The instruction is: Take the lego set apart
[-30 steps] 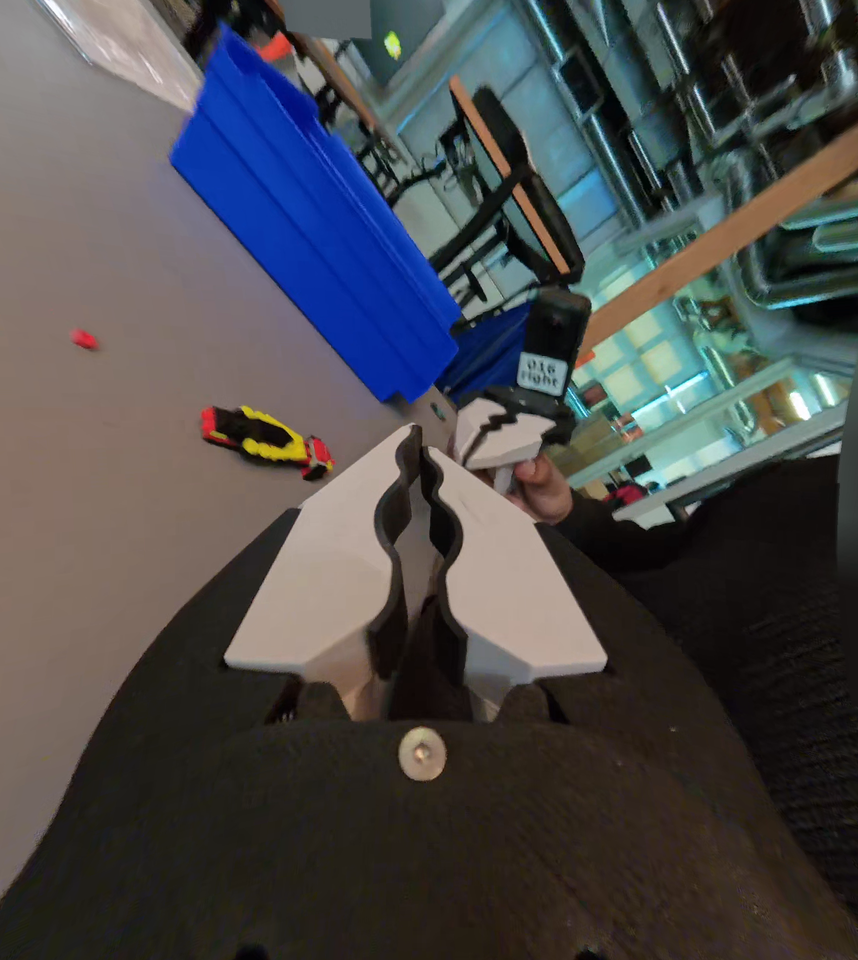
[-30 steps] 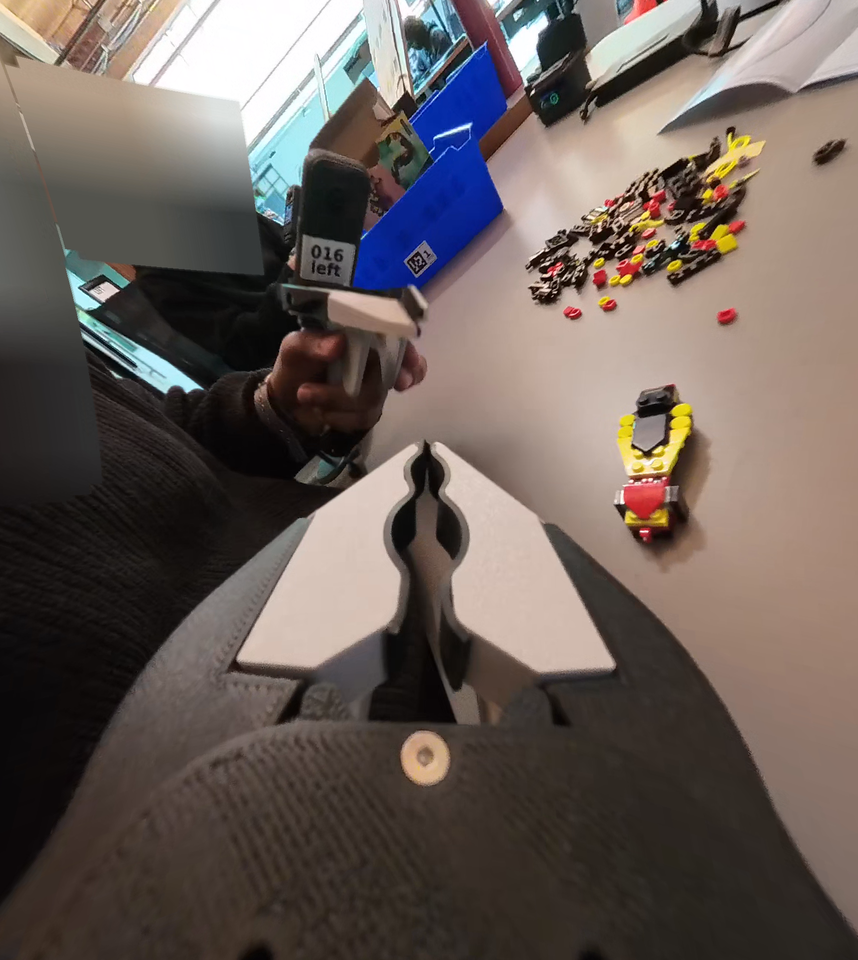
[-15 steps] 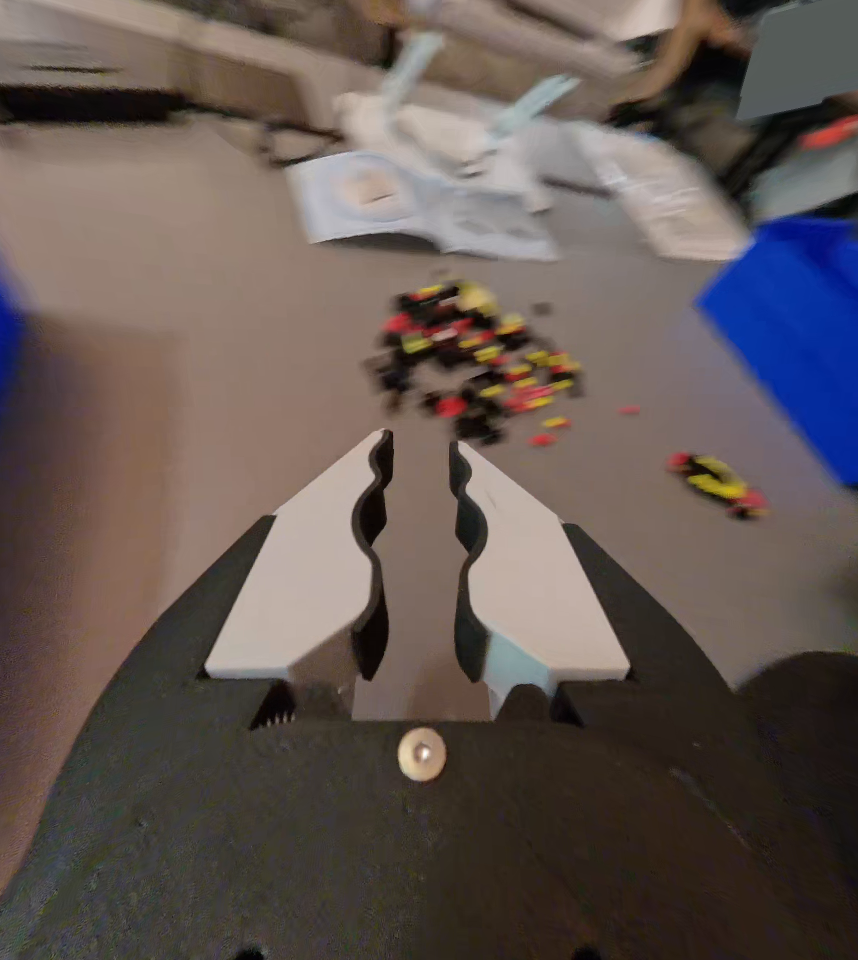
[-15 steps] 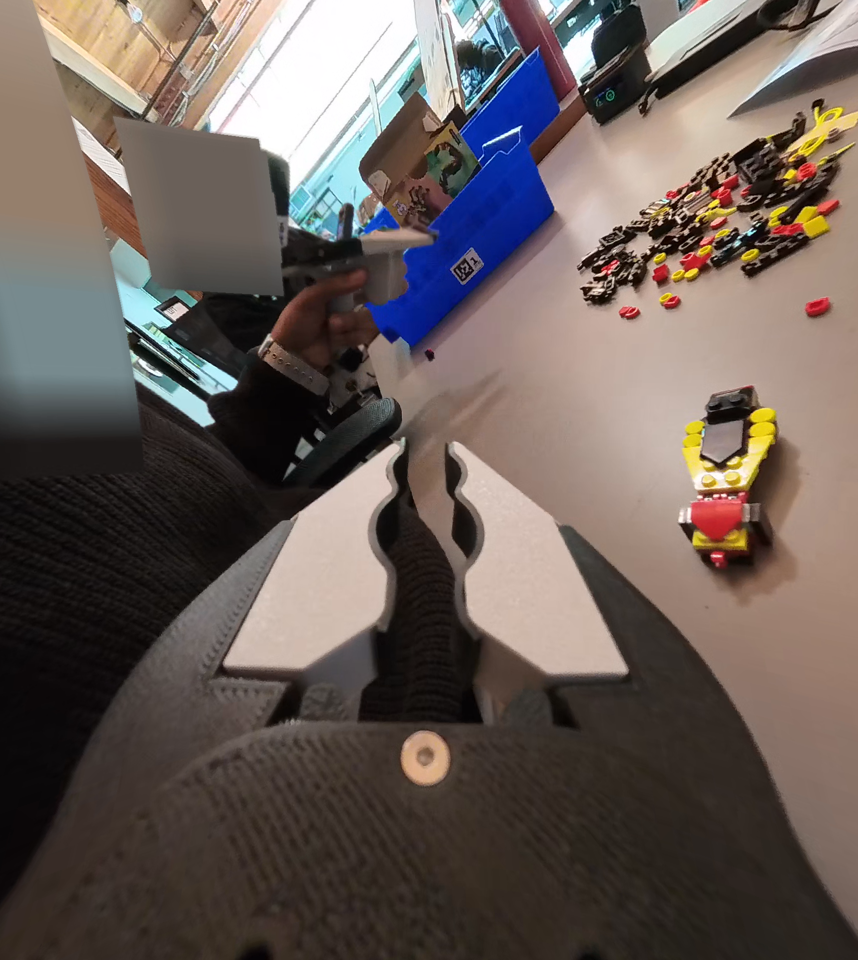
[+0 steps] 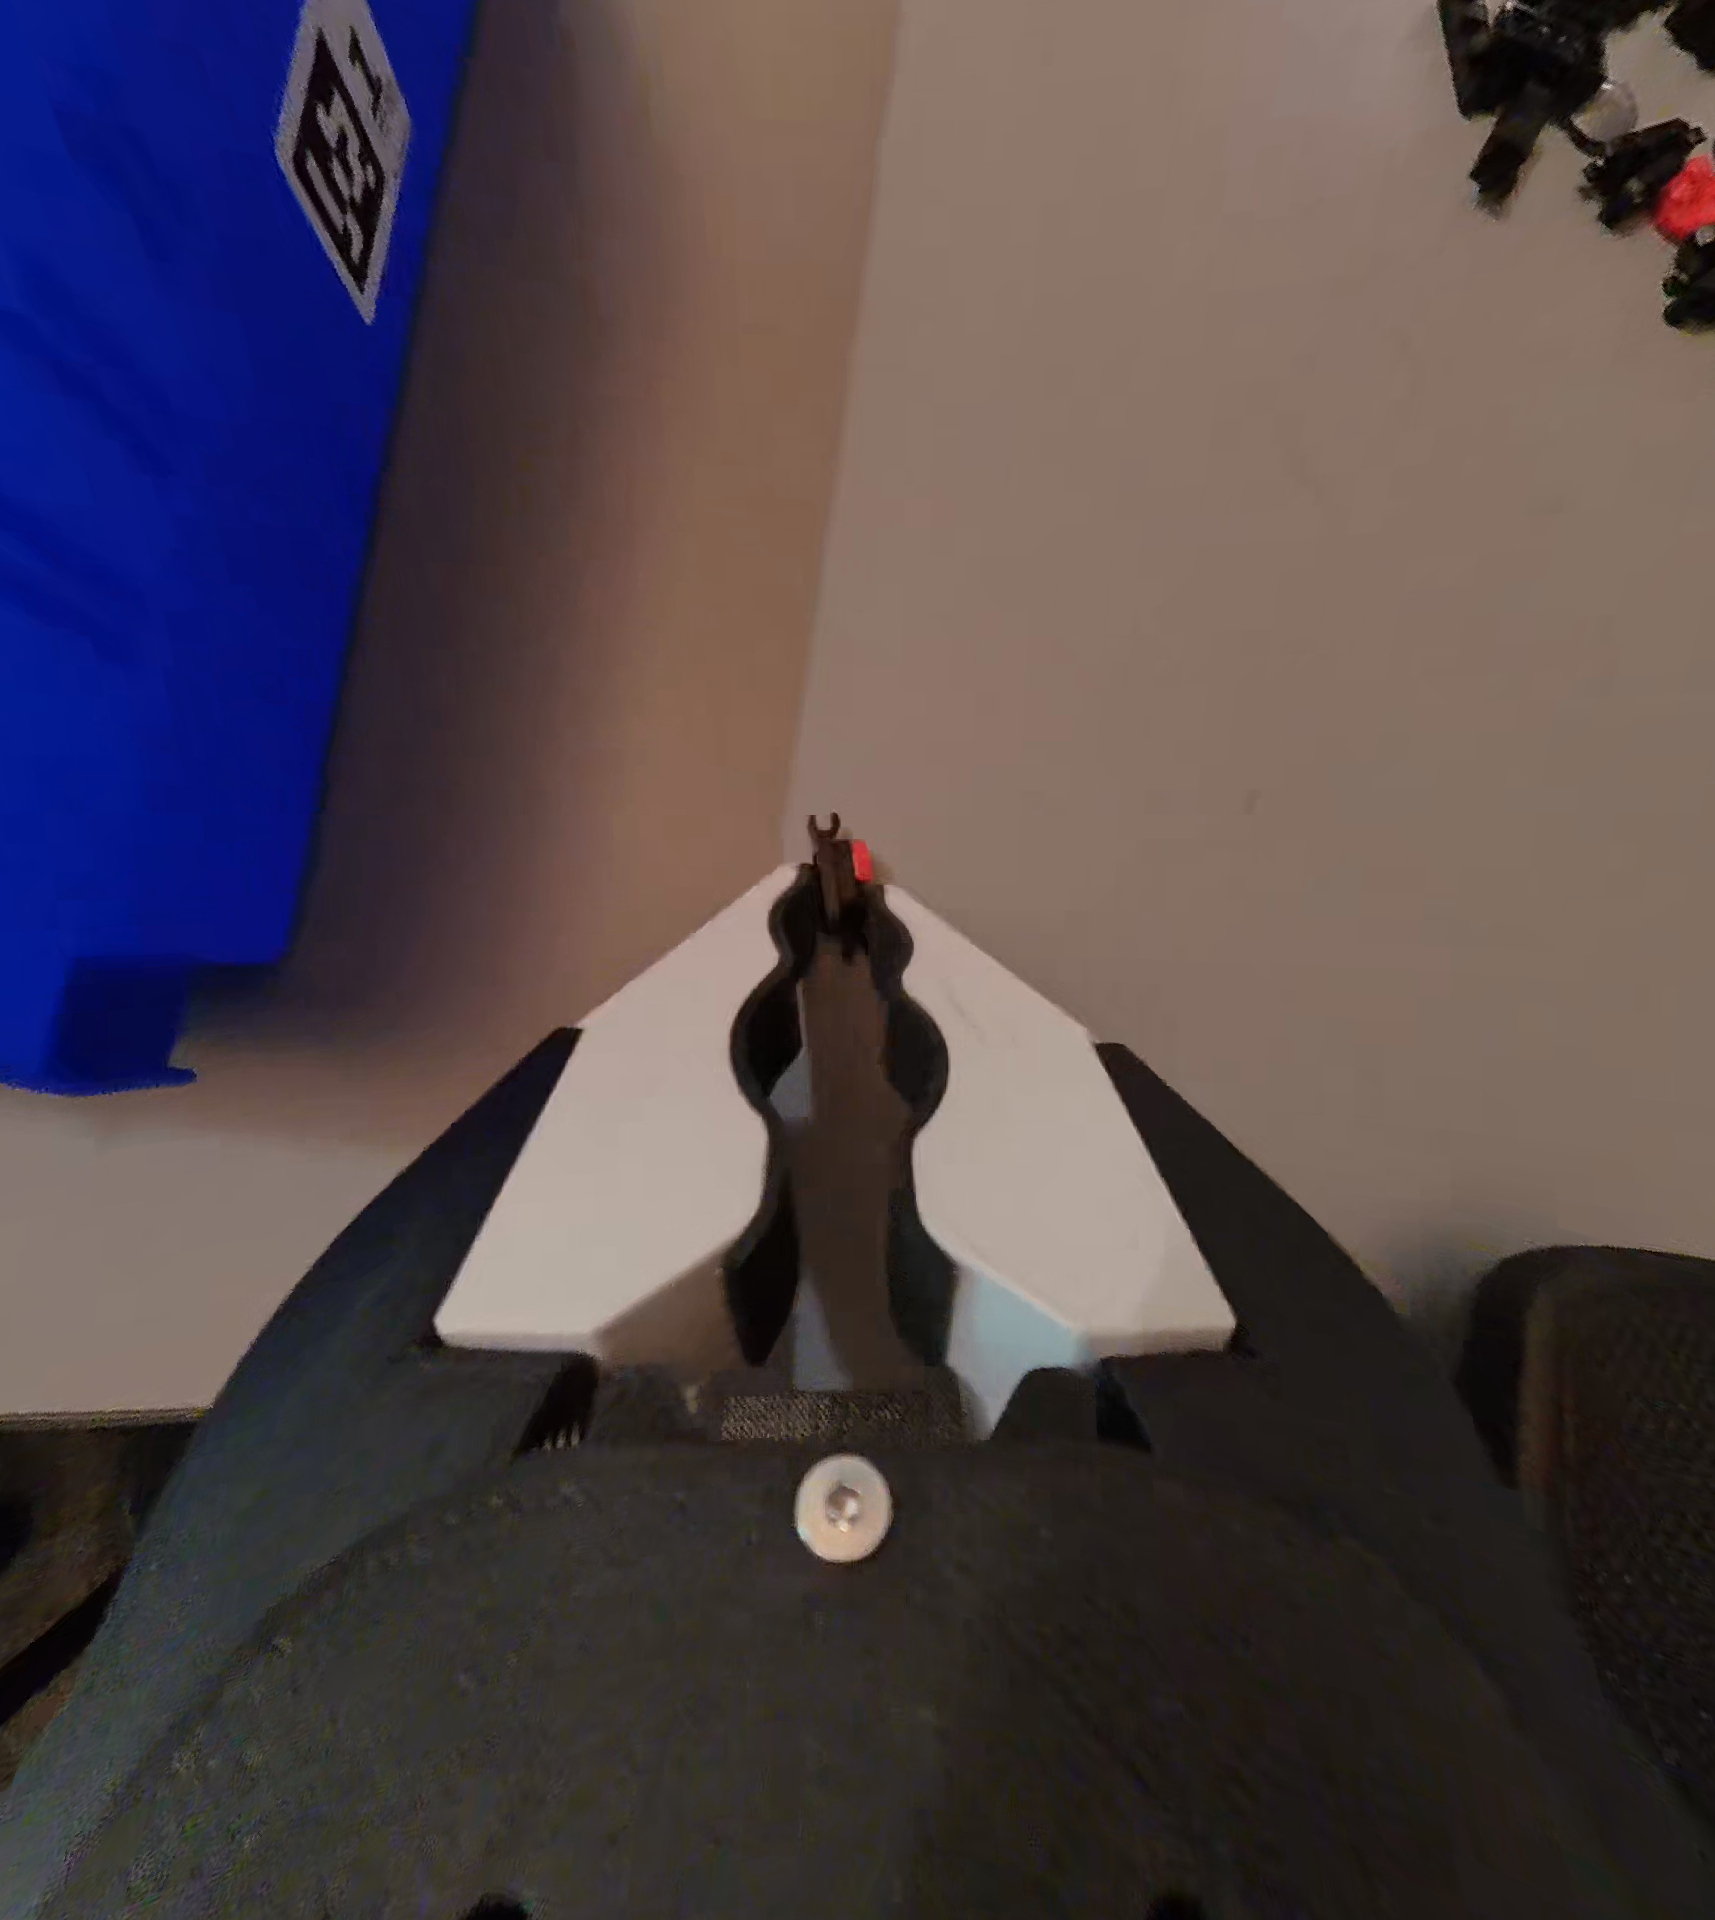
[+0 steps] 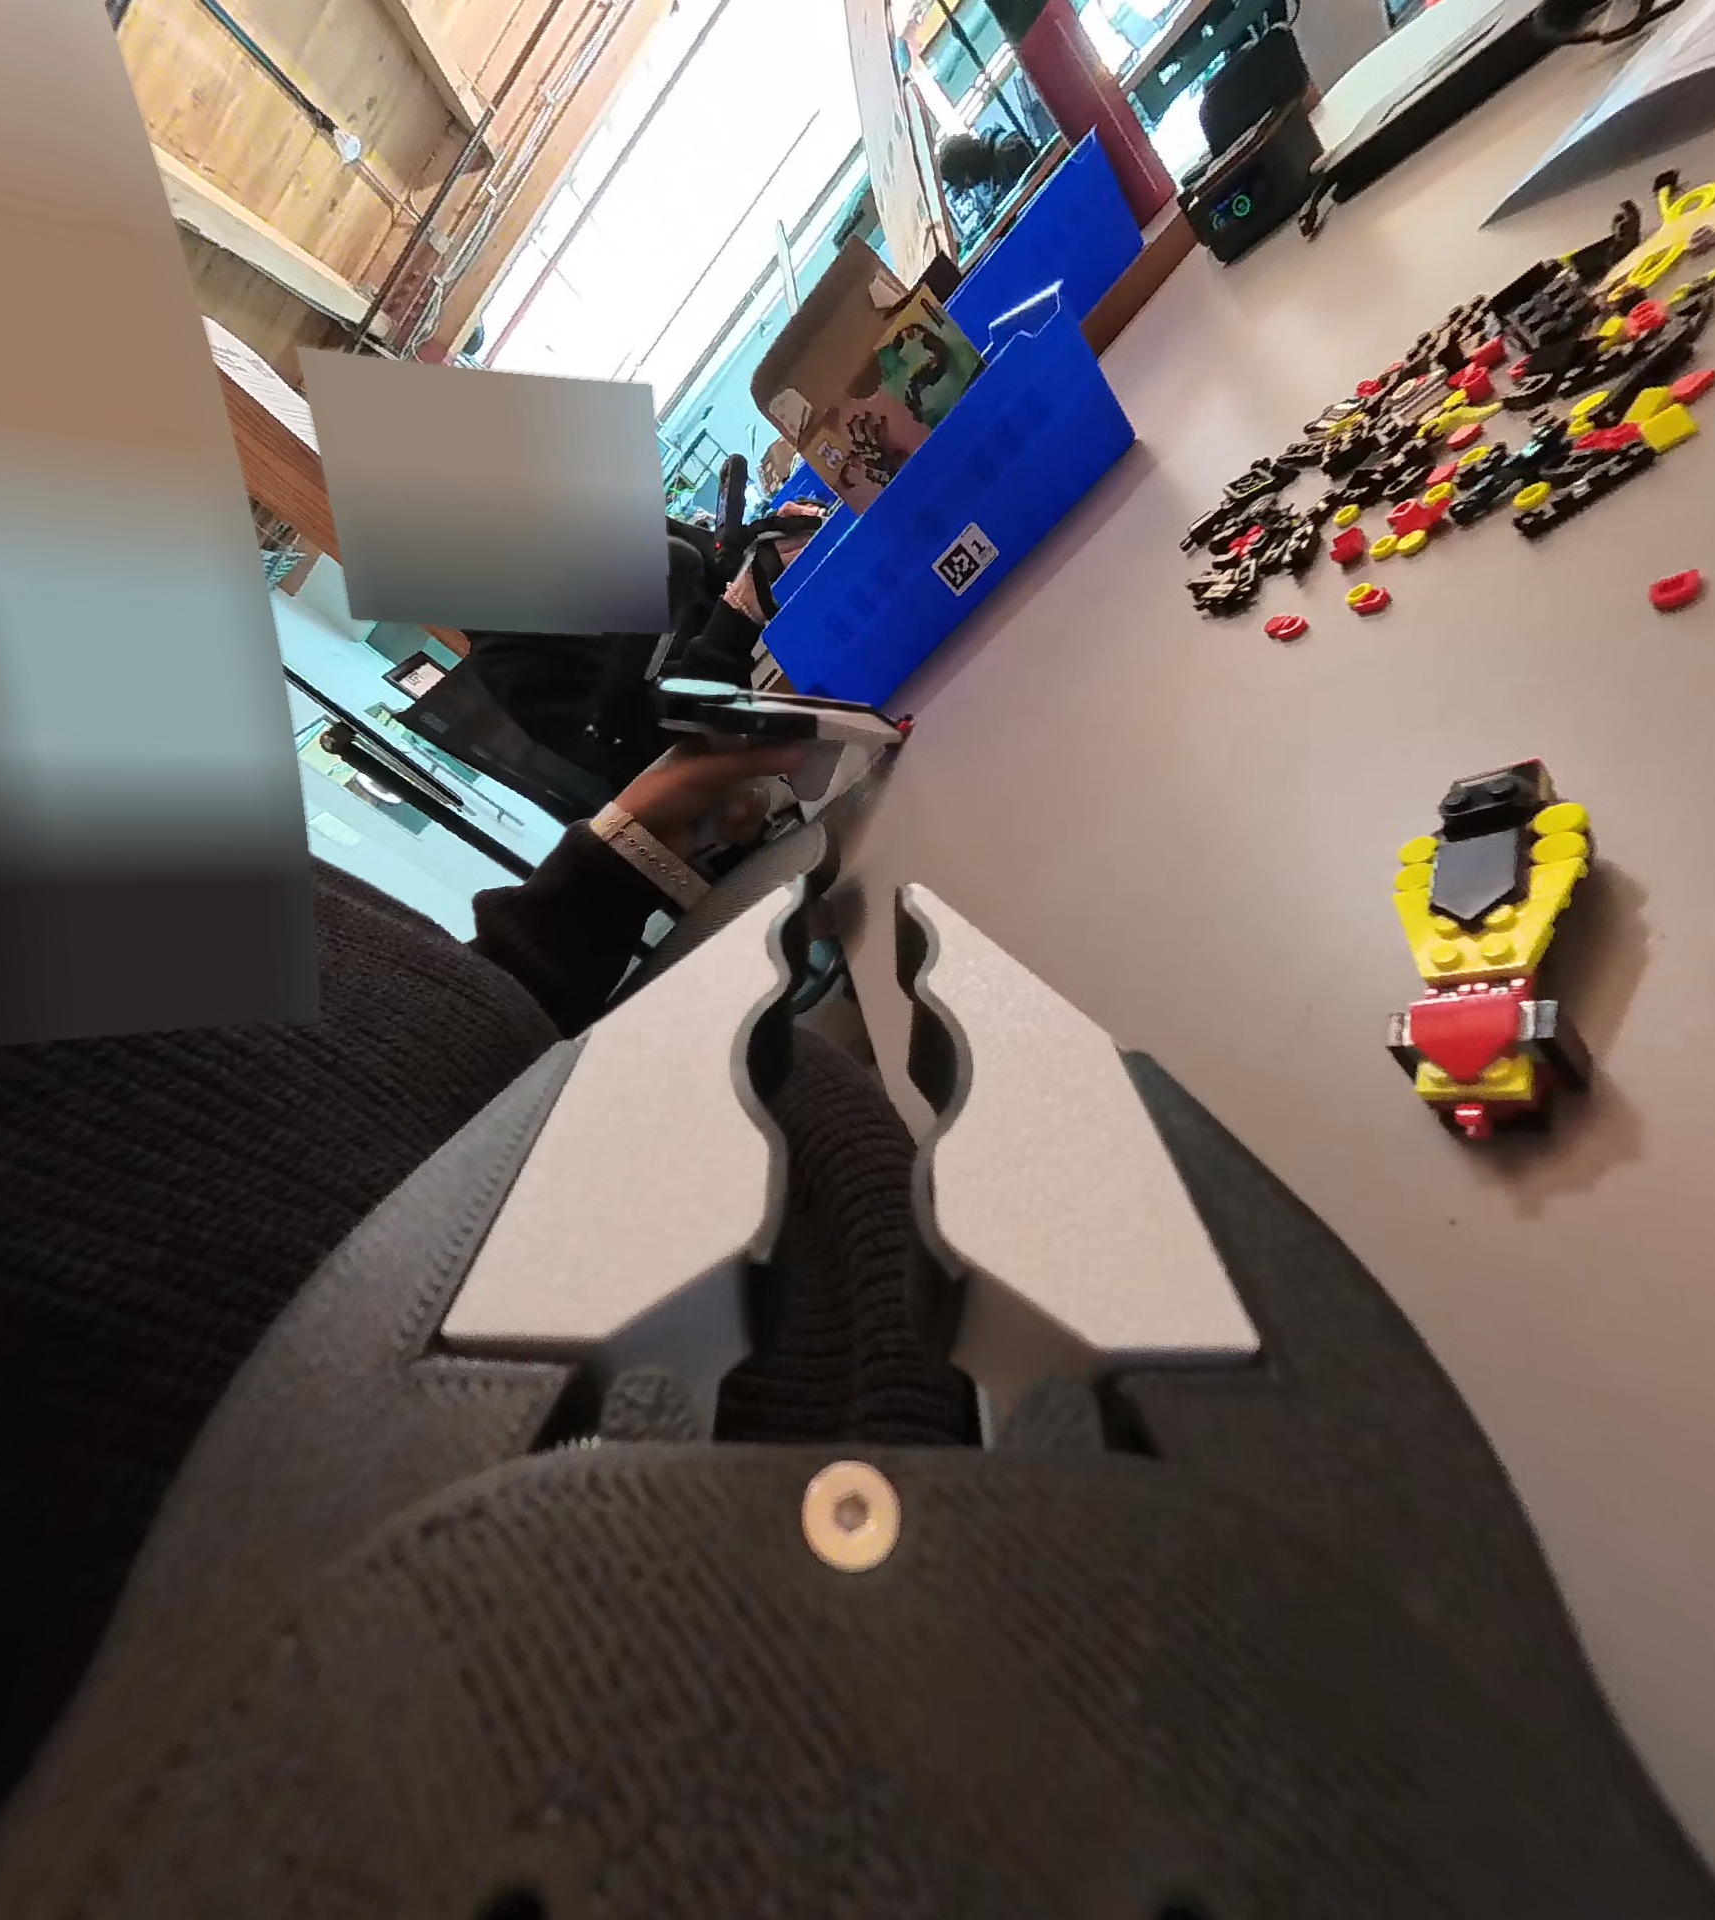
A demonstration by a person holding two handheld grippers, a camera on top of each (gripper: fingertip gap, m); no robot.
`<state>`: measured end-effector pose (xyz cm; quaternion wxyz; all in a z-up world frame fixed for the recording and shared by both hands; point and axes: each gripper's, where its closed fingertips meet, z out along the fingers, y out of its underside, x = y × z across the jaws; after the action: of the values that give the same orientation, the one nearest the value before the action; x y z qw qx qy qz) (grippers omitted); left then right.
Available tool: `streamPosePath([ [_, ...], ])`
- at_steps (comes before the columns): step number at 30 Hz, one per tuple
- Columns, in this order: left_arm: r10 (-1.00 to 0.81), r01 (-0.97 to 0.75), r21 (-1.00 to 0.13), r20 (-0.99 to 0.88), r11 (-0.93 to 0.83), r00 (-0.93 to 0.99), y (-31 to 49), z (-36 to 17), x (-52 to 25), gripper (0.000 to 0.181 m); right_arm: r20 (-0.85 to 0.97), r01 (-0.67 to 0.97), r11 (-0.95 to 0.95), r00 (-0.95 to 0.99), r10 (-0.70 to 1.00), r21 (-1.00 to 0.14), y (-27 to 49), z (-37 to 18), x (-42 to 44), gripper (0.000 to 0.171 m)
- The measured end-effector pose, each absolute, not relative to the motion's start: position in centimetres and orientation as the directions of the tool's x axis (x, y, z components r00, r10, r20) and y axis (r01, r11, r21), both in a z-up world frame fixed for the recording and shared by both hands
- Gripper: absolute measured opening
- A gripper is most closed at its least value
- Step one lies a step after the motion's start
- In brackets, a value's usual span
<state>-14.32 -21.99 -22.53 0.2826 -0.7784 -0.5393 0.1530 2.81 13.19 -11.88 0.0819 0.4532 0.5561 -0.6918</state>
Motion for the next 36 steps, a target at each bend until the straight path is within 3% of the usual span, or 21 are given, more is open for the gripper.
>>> streamPosePath([
  [4,0.897,0.686,-0.675,0.083,-0.270,0.435,-19.9,-21.0,-14.6,0.004,-0.714,0.614,-0.367,-0.575,0.399,-0.699,13.2,-11.9,2.7,0.015],
  [8,0.790,0.502,-0.837,0.150,-0.219,0.595,-12.4,-15.2,-13.9,0.004,-0.685,0.600,-0.335,-0.590,0.428,-0.726,12.7,-12.2,2.4,0.017],
  [12,0.518,0.218,-0.936,0.045,-0.278,0.854,-0.3,-10.9,-8.9,0.004,-0.509,0.536,-0.156,-0.612,0.605,-0.830,12.2,-13.4,1.3,0.046],
  [15,0.300,0.056,-0.949,-0.042,-0.311,0.953,6.6,-11.0,-4.4,0.004,-0.298,0.331,-0.055,-0.749,0.591,-0.942,10.3,-11.0,1.3,0.077],
  [16,0.248,0.011,-0.948,-0.072,-0.319,0.966,8.0,-11.3,-3.2,0.004,-0.230,0.265,-0.034,-0.760,0.608,-0.964,10.1,-10.4,1.3,0.079],
  [19,0.156,-0.086,-0.941,-0.144,-0.328,0.977,10.0,-11.7,-1.2,0.004,-0.129,0.161,-0.014,-0.732,0.669,-0.987,10.8,-9.9,1.3,0.063],
  [22,0.109,-0.023,-0.953,-0.058,-0.302,0.992,10.9,-12.2,0.3,0.004,-0.149,0.183,-0.023,-0.714,0.684,-0.983,11.8,-10.5,1.6,0.054],
  [25,0.113,0.005,-0.954,-0.031,-0.299,0.993,11.0,-12.4,0.5,0.004,-0.154,0.218,0.009,-0.718,0.679,-0.976,11.5,-11.1,1.7,0.056],
  [32,0.041,-0.016,-0.945,-0.031,-0.328,0.999,11.3,-13.4,1.8,0.005,-0.471,0.471,-0.160,-0.675,0.567,-0.868,10.4,-13.2,1.8,0.021],
  [36,-0.003,0.001,-0.939,0.002,-0.344,1.000,11.4,-13.9,2.6,0.005,-0.491,0.479,-0.183,-0.667,0.561,-0.859,10.7,-13.2,1.6,0.018],
])
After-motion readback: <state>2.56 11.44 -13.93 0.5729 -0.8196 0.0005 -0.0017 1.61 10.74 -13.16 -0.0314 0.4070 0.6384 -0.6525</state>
